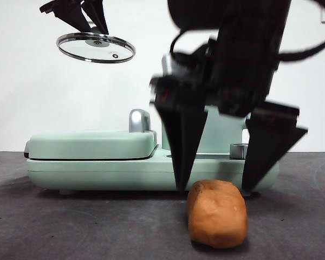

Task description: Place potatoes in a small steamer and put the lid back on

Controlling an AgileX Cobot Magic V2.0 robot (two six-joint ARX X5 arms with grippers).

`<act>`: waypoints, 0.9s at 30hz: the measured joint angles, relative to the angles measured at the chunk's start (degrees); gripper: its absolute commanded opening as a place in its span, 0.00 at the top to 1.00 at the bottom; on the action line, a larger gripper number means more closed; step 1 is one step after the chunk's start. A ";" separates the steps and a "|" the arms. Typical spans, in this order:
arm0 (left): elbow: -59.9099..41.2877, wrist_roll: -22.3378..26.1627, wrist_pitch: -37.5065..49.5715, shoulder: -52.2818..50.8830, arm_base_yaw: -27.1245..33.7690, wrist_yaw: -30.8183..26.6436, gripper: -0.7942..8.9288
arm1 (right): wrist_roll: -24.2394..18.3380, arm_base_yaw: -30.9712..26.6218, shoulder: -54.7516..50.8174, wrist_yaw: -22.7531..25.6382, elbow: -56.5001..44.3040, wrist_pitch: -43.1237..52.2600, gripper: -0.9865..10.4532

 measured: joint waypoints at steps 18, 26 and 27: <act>0.00 -0.04 0.00 0.00 1.36 0.04 0.86 | -5.44 -10.45 4.68 -5.44 29.70 -15.67 0.81; 0.00 -0.02 -0.15 0.00 1.36 0.04 0.86 | -9.14 -20.68 13.51 -5.27 49.40 -16.09 0.81; 0.00 -0.02 -0.22 0.00 1.36 0.04 0.86 | -9.22 -21.20 14.62 -5.25 50.25 -16.09 0.81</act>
